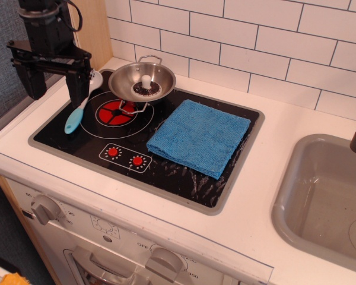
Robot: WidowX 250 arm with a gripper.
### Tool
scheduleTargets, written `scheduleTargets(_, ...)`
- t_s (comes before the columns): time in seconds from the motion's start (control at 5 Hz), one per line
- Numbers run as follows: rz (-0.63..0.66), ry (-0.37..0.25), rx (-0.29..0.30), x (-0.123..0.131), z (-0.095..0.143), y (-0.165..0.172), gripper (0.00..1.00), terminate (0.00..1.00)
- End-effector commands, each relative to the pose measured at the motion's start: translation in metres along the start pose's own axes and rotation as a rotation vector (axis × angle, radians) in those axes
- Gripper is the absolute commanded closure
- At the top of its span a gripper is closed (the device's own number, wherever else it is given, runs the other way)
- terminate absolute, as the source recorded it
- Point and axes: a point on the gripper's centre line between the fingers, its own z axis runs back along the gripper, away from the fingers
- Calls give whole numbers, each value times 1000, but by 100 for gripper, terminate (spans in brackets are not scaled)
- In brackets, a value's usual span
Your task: Move the spoon to the left of the silver pot.
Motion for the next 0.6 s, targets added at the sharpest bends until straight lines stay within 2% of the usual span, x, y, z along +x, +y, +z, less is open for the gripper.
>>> scheduleTargets(0.0, -36, -58, -40, -7, 12, -8, 0, 0)
scheduleTargets(0.2, -36, -58, -40, -7, 12, -8, 0, 0)
scheduleTargets(0.4, -36, -58, -40, -7, 12, -8, 0, 100)
